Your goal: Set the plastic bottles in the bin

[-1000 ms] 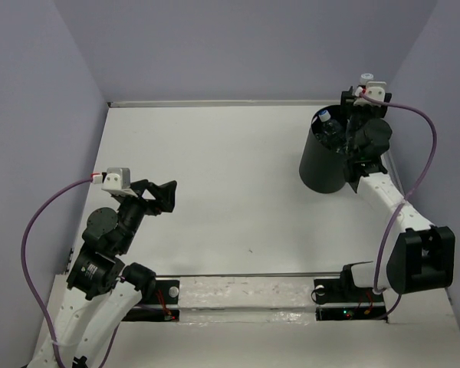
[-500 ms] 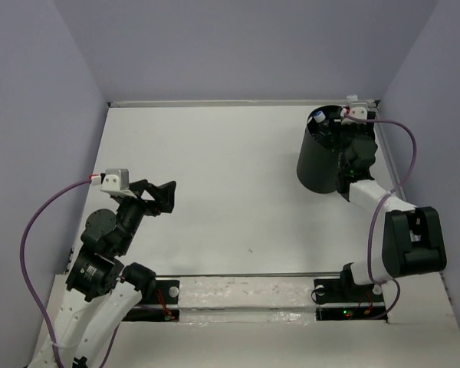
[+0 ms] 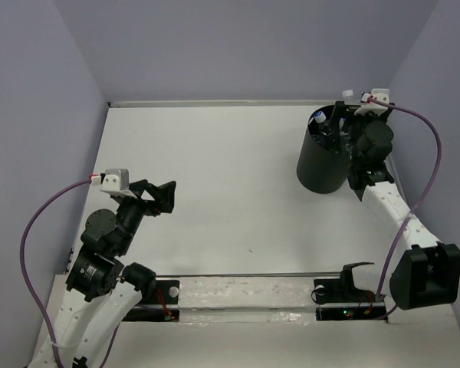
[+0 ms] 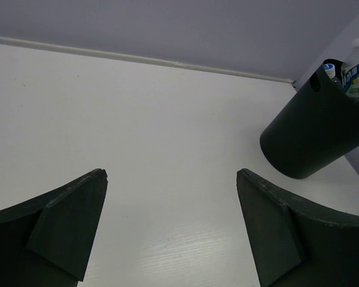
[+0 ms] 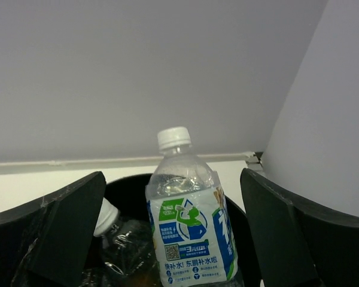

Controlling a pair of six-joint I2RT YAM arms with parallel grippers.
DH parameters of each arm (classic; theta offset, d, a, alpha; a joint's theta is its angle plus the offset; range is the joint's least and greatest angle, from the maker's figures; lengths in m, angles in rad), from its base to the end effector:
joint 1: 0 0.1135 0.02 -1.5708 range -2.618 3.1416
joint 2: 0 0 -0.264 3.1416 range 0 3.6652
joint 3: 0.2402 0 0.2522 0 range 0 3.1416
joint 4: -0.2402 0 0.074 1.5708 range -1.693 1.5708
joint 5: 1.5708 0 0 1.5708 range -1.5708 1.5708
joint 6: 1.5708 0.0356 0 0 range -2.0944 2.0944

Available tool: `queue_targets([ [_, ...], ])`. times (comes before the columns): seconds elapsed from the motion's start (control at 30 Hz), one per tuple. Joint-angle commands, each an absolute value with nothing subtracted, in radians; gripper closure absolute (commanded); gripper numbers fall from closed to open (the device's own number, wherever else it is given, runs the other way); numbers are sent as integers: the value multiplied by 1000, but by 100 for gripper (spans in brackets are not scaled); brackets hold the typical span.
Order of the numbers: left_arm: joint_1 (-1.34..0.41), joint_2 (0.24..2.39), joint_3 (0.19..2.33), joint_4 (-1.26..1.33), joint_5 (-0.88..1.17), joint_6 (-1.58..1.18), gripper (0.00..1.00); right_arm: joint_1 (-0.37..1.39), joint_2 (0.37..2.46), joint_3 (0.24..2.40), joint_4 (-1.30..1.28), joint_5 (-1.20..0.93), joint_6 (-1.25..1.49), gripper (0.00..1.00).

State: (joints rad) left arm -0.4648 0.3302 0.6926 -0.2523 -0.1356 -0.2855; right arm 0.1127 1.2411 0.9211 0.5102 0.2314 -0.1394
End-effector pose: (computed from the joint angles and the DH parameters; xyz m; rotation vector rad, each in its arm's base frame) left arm 0.0796 -0.0345 0.3540 0.0207 1.4821 -0.5113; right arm 0.2917 0.0248 0.3637 0.0191 1.3880 -0.1820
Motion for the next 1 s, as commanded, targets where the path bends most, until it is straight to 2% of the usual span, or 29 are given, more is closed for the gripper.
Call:
queue_targets([
  [0.0,-468,318,701,-222,-144,-276,1,120,1144,991,410,135,-25,0],
  [0.17,-468,321,703,-221,-146,-275,1,120,1059,1008,327,97,61,3],
  [0.23,-468,319,703,-218,-144,-276,1,120,1013,1022,257,66,138,10],
  [0.27,-468,319,706,-216,-141,-276,1,120,996,1026,230,37,165,17],
  [0.3,-468,318,704,-212,-138,-278,1,120,977,1025,210,-56,201,26],
  [0.33,-468,318,707,-209,-134,-282,1,120,939,1020,193,-107,275,62],
  [0.4,-468,316,713,-195,-101,-284,1,120,881,973,190,-286,401,100],
  [0.5,-468,319,735,-179,-49,-287,1,130,804,885,241,-495,541,100],
  [0.6,-468,334,782,-183,-23,-298,1,150,723,778,275,-612,622,98],
  [0.67,-468,334,808,-183,-9,-296,1,150,645,729,278,-671,650,82],
  [0.7,-468,331,813,-183,-5,-293,1,159,625,706,275,-698,679,54],
  [0.73,-468,328,815,-178,32,-291,1,160,609,665,265,-722,693,35],
  [0.77,-468,321,812,-170,41,-293,1,160,585,640,268,-770,724,1],
  [0.97,-468,285,752,-106,95,-325,1,169,514,502,239,-798,726,0],
])
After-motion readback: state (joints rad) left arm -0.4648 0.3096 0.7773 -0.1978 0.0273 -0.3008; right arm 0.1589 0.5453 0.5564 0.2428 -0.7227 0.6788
